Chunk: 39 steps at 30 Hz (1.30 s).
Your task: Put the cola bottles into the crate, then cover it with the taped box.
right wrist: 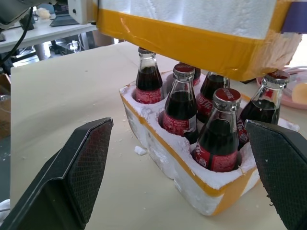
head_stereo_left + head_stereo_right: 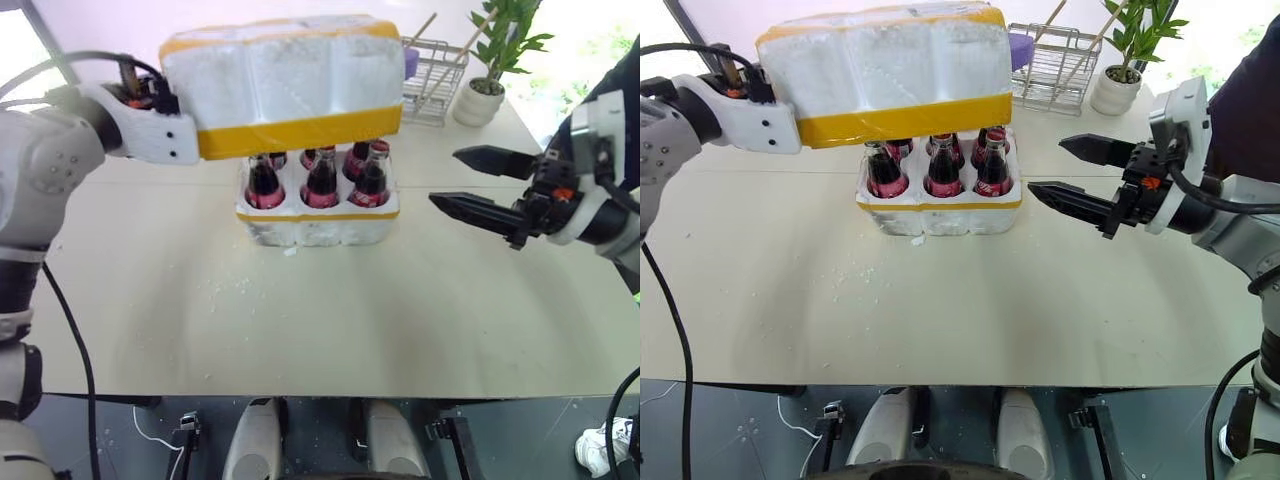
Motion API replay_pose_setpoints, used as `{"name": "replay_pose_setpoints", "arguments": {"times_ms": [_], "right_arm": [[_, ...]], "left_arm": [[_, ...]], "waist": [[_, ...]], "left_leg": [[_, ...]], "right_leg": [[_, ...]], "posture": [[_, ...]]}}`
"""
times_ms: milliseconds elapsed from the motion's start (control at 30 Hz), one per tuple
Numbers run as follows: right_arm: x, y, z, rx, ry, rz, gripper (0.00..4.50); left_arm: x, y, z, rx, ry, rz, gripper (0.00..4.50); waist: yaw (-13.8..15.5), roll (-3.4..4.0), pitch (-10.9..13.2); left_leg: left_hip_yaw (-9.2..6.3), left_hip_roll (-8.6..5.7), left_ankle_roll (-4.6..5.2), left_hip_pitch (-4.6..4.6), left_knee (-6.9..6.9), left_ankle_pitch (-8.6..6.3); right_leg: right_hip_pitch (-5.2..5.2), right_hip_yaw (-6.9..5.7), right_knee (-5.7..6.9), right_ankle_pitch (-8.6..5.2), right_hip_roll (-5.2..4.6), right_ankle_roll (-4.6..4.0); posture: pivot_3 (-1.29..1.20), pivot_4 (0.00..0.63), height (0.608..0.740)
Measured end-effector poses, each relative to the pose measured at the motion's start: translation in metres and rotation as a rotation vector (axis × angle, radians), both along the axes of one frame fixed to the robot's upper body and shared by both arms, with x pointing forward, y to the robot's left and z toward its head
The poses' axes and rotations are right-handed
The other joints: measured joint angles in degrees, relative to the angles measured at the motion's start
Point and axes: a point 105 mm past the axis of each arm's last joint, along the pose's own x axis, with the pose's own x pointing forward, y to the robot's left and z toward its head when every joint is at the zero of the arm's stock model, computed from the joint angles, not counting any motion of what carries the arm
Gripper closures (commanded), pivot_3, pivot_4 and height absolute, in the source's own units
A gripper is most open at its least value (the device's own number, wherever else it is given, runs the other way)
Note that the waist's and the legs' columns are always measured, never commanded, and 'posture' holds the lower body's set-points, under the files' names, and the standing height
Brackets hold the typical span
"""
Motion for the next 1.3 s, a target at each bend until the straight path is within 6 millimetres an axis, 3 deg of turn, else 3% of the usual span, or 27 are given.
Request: {"name": "replay_pose_setpoints", "arguments": {"times_ms": [100, 233, 400, 500, 733, 967, 1167, 1300], "right_arm": [[0.0, 0.0, -0.002, 0.012, 0.008, -0.005, 0.0], [-0.002, 0.002, -0.002, 0.013, 0.003, -0.002, 0.0], [-0.001, 0.002, -0.002, 0.016, 0.004, -0.008, 0.0], [-0.001, 0.001, -0.001, 0.017, 0.003, -0.014, 0.0], [-0.001, 0.001, -0.001, 0.02, 0.004, -0.016, 0.0], [0.0, 0.001, -0.001, 0.026, 0.003, -0.026, 0.0], [0.0, 0.002, 0.001, 0.031, 0.0, -0.028, 0.0], [0.0, 0.003, 0.001, 0.038, 0.003, -0.024, 0.0]], "left_arm": [[0.005, -0.007, -0.001, -0.078, -0.009, -0.012, 4.16], [0.013, -0.013, 0.011, -0.184, -0.027, -0.012, 4.16], [0.006, -0.026, 0.044, -0.181, -0.146, -0.076, 4.16], [0.003, -0.033, 0.044, -0.143, -0.161, -0.121, 4.16], [0.007, -0.013, -0.007, 0.047, -0.054, -0.023, 4.16], [0.006, -0.038, -0.038, 0.067, -0.025, -0.094, 4.16], [0.011, -0.037, -0.046, 0.076, -0.033, -0.106, 4.16], [0.011, -0.031, -0.058, 0.113, -0.004, -0.112, 2.22]], "waist": [[0.7, 0.0, 0.0], [1.4, -0.04, 0.0], [0.9, -0.03, 0.0], [0.8, -0.02, 0.0], [0.2, -0.01, 0.0], [0.7, 0.01, 0.0], [0.9, 0.0, 0.0], [0.9, 0.01, 0.0]], "left_leg": [[-0.01, 0.0, 0.0, 0.0, 0.02, 0.01], [-0.03, -0.03, -0.01, -0.07, 0.14, 0.01], [-0.02, -0.02, 0.0, 0.01, 0.06, 0.01], [-0.03, 0.02, -0.01, 0.06, 0.0, 0.01], [-0.02, 0.02, -0.01, 0.05, -0.01, 0.01], [-0.02, 0.02, -0.01, 0.05, 0.0, 0.01], [-0.02, 0.02, 0.0, 0.06, -0.01, 0.01], [-0.01, 0.02, -0.01, 0.06, -0.01, 0.01]], "right_leg": [[0.0, 0.0, 0.02, 0.0, 0.01, 0.0], [0.03, 0.0, -0.02, 0.02, 0.01, 0.03], [0.03, 0.01, -0.01, 0.06, 0.02, 0.11], [0.02, 0.01, 0.05, 0.06, 0.06, 0.11], [0.02, 0.02, 0.02, 0.06, 0.06, 0.1], [0.03, 0.03, 0.03, 0.06, 0.06, 0.1], [0.02, 0.03, 0.03, 0.06, 0.06, 0.1], [0.03, 0.03, 0.02, 0.06, 0.05, 0.1]], "posture": [[0.0, 0.15, 0.74], [0.0, 0.15, 0.74], [0.0, 0.15, 0.74], [0.0, 0.15, 0.74], [0.0, 0.15, 0.74], [0.0, 0.15, 0.74], [0.0, 0.15, 0.74], [0.0, 0.15, 0.74]]}}
